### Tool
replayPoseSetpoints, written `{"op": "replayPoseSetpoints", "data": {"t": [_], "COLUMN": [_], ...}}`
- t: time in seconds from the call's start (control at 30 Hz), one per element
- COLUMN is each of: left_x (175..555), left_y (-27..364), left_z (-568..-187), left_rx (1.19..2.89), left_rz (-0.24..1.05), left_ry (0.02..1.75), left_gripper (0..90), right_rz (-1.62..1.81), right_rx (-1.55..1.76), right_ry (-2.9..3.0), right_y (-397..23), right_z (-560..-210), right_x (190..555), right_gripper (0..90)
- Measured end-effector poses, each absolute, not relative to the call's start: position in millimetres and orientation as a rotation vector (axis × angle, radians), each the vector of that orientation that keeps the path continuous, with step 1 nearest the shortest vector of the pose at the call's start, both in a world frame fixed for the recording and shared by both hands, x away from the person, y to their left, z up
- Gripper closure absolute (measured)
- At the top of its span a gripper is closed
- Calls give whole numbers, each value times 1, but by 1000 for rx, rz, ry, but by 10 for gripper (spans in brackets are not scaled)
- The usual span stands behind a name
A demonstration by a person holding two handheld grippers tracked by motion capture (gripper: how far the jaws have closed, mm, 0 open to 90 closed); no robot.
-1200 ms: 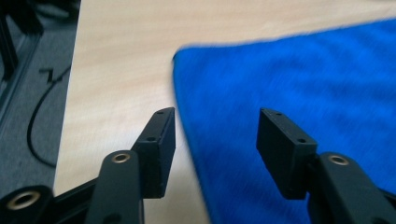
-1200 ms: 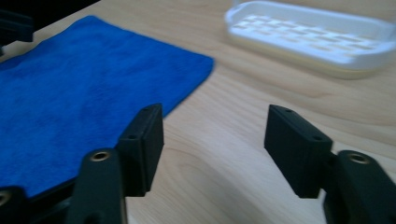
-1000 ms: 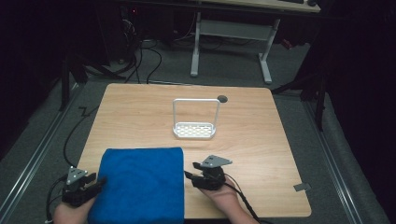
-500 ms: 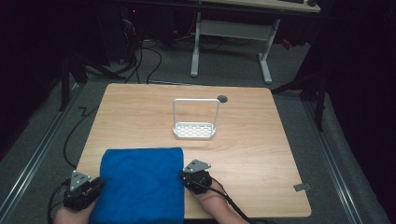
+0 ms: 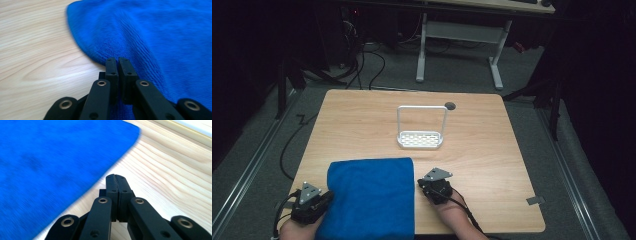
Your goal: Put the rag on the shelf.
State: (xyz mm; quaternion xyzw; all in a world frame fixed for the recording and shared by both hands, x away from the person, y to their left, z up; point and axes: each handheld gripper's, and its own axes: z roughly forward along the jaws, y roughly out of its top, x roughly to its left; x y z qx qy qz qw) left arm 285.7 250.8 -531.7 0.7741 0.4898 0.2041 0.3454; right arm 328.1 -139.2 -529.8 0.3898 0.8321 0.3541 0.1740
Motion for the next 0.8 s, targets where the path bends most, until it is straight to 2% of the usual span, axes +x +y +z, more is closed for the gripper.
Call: {"op": "replayPoseSetpoints", "data": {"t": [0.13, 0.17, 0.2, 0.23, 0.27, 0.3, 0.37, 0.5, 0.63, 0.77, 0.8], "left_x": [289, 290, 290, 290, 290, 289, 289, 294, 310, 325, 340], "left_y": [242, 242, 244, 244, 244, 245, 250, 258, 260, 262, 264], "left_z": [-531, -531, -531, -531, -531, -531, -531, -532, -526, -520, -519], "left_rx": [2047, 2041, 2035, 2035, 2036, 2047, 2041, 1991, 1953, 1917, 1914], "left_rz": [547, 550, 555, 555, 571, 600, 669, 661, 678, 669, 644], "left_ry": [1239, 1243, 1251, 1251, 1255, 1259, 1289, 1333, 1349, 1355, 1362], "left_gripper": [865, 864, 862, 862, 862, 862, 847, 824, 757, 643, 612], "right_rz": [1071, 1108, 1173, 1173, 1169, 1169, 1100, 1147, 1152, 1137, 1134], "right_rx": [1072, 1064, 1063, 1063, 1065, 1065, 1041, 1080, 1109, 1156, 1179], "right_ry": [2330, 2329, 2349, 2349, 2370, 2370, 2327, 2286, 2305, 2270, 2259], "right_y": [-146, -145, -138, -138, -129, -129, -120, -123, -119, -117, -118], "right_z": [-525, -524, -524, -524, -528, -528, -530, -525, -526, -526, -526], "right_x": [323, 321, 320, 320, 320, 320, 321, 330, 340, 355, 361], "right_gripper": [882, 816, 679, 679, 558, 558, 475, 517, 568, 596, 605]}}
